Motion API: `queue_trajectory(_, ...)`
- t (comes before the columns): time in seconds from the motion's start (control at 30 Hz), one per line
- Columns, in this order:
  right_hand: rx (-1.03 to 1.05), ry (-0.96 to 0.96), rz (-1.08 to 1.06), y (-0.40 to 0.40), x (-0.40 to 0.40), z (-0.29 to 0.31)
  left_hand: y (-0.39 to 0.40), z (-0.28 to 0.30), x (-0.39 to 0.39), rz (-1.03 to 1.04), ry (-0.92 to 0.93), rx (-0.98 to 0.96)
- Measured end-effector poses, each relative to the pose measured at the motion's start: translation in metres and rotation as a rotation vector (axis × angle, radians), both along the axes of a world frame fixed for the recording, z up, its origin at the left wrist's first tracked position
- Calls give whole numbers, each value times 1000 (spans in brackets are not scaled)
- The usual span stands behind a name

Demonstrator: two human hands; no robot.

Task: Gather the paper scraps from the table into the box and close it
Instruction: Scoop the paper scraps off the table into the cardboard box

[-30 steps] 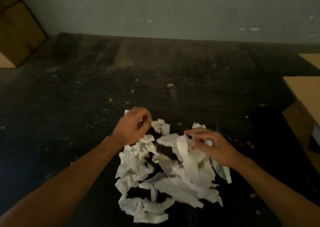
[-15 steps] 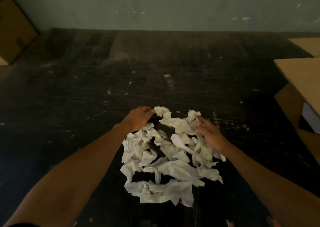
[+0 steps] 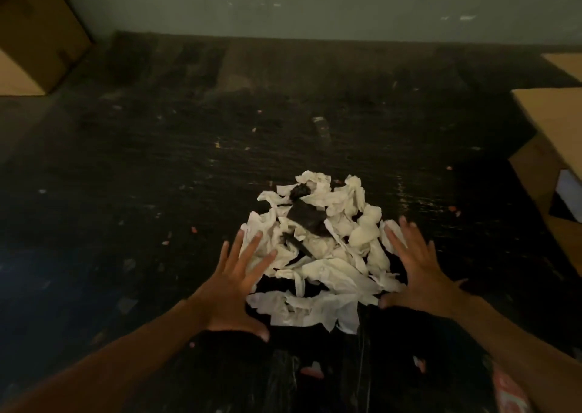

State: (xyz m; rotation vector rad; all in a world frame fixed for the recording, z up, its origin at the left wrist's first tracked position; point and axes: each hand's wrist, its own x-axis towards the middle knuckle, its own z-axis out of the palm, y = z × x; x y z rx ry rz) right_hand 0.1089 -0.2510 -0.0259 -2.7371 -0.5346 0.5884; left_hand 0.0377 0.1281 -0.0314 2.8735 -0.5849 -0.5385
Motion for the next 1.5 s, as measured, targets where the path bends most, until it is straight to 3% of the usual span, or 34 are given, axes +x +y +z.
queue_trajectory(0.3, -155, -94, 275, 48, 52, 7, -52, -3, 56, 15, -80, 29)
queue_trajectory(0.53, -219, -9, 282, 80, 118, -11, -59, -11, 124, 40, -36, 65)
queue_trajectory(0.73, -208, -192, 268, 79, 111, -29, -64, -27, 129, 145, -135, -37)
queue_trajectory(1.0, -97, -302, 235, 84, 98, -28, -82, -28, 130, 154, -238, -43)
queue_trajectory(1.27, 47, -81, 66, 72, 113, 19, -72, 10, 126, 380, -64, -82)
queue_trajectory(1.5, 337, 1, -25, 62, 113, 68, -73, 57, 112, 616, -106, -170)
